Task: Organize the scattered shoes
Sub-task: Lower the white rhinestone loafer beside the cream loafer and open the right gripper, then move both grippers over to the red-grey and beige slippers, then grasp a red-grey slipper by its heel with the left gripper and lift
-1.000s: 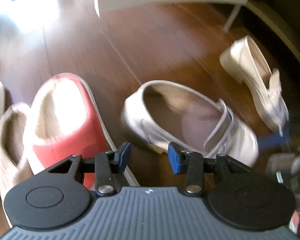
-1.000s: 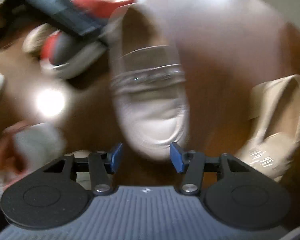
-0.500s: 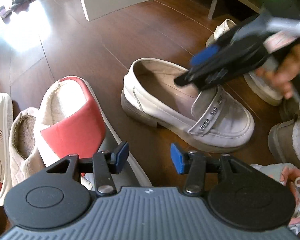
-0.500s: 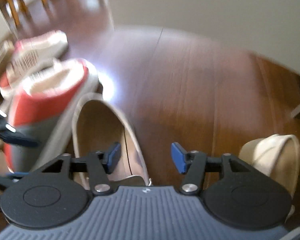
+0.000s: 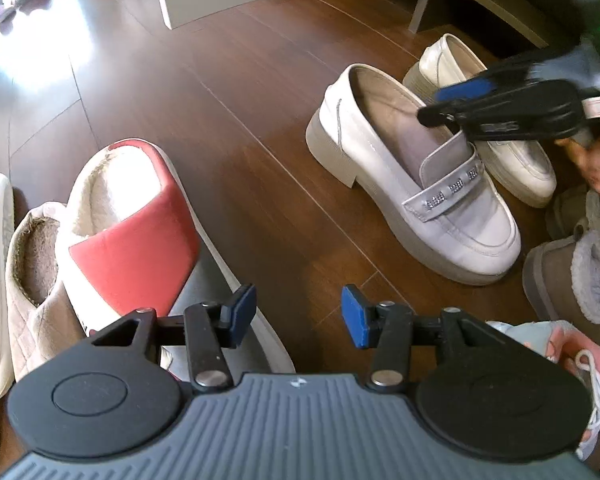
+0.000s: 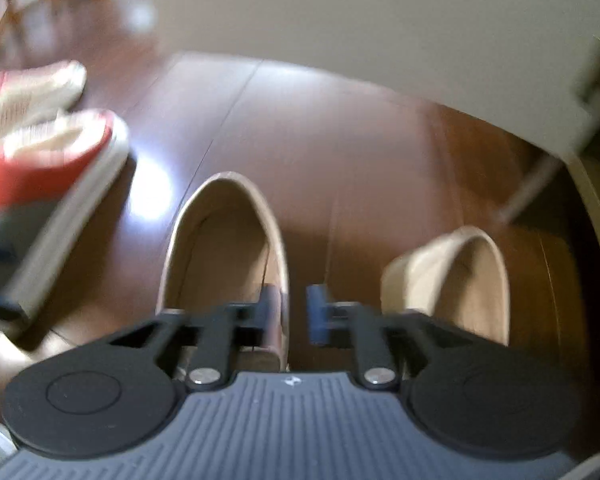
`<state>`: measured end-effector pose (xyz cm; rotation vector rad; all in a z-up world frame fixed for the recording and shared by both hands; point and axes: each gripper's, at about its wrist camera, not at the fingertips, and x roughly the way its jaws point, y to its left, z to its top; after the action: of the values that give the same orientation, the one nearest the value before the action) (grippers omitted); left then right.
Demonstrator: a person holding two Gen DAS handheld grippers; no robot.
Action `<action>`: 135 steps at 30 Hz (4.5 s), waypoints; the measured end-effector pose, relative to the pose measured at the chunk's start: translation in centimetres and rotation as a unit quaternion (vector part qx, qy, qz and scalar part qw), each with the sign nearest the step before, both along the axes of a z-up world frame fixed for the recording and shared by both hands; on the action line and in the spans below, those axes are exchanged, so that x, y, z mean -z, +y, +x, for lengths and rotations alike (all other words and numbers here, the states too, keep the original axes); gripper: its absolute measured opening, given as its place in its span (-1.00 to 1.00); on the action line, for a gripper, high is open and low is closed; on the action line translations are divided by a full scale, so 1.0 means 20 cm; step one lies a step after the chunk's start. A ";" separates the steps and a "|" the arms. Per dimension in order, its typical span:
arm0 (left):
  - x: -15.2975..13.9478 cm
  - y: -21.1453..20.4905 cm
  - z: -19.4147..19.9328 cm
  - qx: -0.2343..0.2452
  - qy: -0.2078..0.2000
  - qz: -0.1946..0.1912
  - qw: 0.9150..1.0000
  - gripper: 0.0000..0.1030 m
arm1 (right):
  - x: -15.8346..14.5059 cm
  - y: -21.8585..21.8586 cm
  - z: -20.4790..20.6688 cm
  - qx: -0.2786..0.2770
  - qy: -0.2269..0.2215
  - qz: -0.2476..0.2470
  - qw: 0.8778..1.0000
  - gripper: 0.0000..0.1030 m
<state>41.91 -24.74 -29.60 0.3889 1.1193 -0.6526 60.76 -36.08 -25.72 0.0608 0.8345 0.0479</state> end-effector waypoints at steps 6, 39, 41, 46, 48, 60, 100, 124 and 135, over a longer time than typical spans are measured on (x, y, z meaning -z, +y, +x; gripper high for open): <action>-0.01 0.02 -0.01 -0.004 0.004 -0.003 1.000 0.03 | 0.16 0.27 -0.17 -0.016 0.060 -0.044 0.997 0.80; -0.20 0.32 -0.16 0.023 0.012 0.024 0.999 0.07 | 0.04 0.17 -0.17 0.128 0.075 -0.048 0.988 0.56; -0.27 0.47 -0.16 0.011 0.005 0.042 0.999 0.12 | -0.05 0.26 -0.21 0.102 0.055 -0.015 0.993 0.69; -0.34 0.73 -0.19 -0.018 0.009 0.059 0.998 0.12 | -0.18 0.55 -0.28 0.018 0.039 0.035 0.998 0.75; -0.37 0.84 -0.22 -0.050 -0.001 0.043 0.998 0.12 | -0.18 0.71 -0.28 -0.020 0.051 0.027 0.998 0.75; -0.32 1.15 -0.20 -0.147 0.005 -0.037 0.988 0.17 | -0.22 1.15 -0.18 -0.092 0.078 -0.015 0.993 0.75; -0.55 1.41 0.80 -0.131 -0.128 0.002 0.983 0.27 | -0.41 1.52 1.04 -0.063 0.052 0.108 0.991 0.43; -0.30 1.52 1.44 -0.167 0.096 -0.127 0.973 -0.73 | -0.41 0.74 0.23 0.115 0.067 0.061 0.989 0.59; -0.89 1.32 0.80 -0.246 0.042 -0.254 0.935 -0.73 | -0.42 0.72 0.09 0.015 -0.038 0.107 0.993 0.59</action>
<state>57.95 1.56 -11.87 -0.3599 1.0288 -0.4879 62.56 -21.72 -17.41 0.2718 0.7494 0.1106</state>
